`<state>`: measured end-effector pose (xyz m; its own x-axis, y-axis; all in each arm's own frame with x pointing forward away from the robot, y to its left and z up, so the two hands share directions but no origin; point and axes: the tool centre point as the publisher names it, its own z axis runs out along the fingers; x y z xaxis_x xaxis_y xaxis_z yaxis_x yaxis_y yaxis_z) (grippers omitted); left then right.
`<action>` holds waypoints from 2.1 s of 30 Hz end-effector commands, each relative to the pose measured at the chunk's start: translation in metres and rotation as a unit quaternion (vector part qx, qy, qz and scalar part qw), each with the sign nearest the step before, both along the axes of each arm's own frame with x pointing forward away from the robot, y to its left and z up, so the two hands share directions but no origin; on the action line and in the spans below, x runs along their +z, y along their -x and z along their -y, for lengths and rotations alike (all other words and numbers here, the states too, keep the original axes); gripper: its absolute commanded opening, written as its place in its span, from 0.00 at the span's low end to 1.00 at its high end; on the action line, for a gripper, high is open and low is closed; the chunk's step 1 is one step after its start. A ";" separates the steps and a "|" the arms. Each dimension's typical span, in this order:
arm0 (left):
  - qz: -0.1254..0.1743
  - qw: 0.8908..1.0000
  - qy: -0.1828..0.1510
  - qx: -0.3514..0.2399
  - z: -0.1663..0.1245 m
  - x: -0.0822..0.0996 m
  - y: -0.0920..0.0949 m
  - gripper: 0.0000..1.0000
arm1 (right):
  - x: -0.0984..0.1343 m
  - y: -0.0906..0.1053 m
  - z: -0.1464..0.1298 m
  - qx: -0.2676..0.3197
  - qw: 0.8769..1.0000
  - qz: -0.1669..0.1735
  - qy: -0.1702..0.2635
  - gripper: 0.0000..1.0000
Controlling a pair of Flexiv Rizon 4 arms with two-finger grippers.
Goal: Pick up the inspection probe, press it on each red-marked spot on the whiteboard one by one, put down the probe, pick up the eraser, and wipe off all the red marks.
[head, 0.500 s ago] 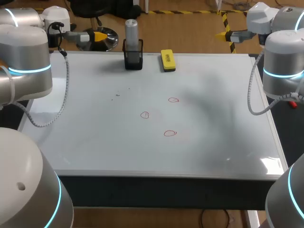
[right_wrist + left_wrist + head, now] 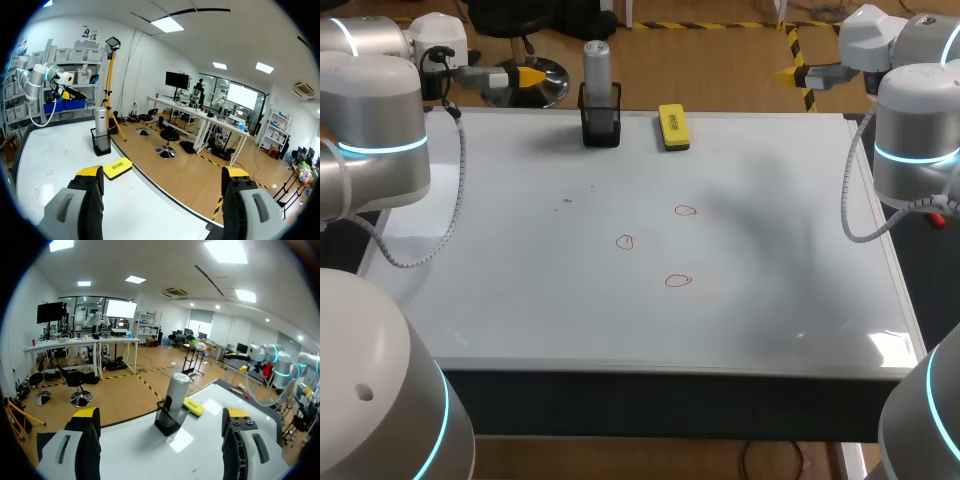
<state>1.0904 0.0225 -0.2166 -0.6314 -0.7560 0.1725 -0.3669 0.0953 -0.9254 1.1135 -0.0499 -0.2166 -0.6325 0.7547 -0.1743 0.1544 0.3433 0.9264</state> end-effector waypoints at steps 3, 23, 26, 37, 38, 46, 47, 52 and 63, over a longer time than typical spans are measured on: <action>0.000 1.000 0.000 0.000 0.000 0.000 0.000 1.00 | 0.000 0.000 0.000 0.000 1.000 -0.001 0.001 1.00; 0.000 1.000 0.000 0.000 0.000 0.000 0.000 1.00 | 0.000 0.000 0.000 0.000 1.000 -0.001 0.001 1.00; 0.000 1.000 0.000 0.000 0.000 0.000 0.000 1.00 | 0.000 0.000 0.000 0.000 1.000 -0.001 0.001 1.00; 0.000 1.000 0.000 0.000 0.000 0.000 0.000 1.00 | 0.000 0.000 0.000 0.000 1.000 -0.001 0.001 1.00; 0.000 1.000 0.000 0.000 0.000 0.000 0.000 1.00 | 0.000 0.000 0.000 0.000 1.000 -0.001 0.001 1.00; 0.000 1.000 0.000 0.000 0.000 0.000 0.000 1.00 | 0.000 0.000 0.000 0.000 1.000 -0.001 0.001 1.00; 0.000 1.000 0.000 0.000 0.000 0.000 0.000 1.00 | 0.000 0.000 0.000 0.000 1.000 -0.001 0.001 1.00; 0.000 1.000 0.000 0.000 0.000 0.000 0.000 1.00 | 0.000 0.000 0.000 0.000 1.000 -0.001 0.001 1.00; 0.072 0.992 0.028 -0.102 0.003 -0.003 -0.044 1.00 | 0.000 0.000 0.000 0.000 1.000 -0.001 0.001 1.00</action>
<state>1.1138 0.0191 -0.2094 -0.7564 -0.6462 0.1020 -0.2347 0.1225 -0.9643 1.1134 -0.0498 -0.2166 -0.6325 0.7547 -0.1742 0.1544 0.3433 0.9265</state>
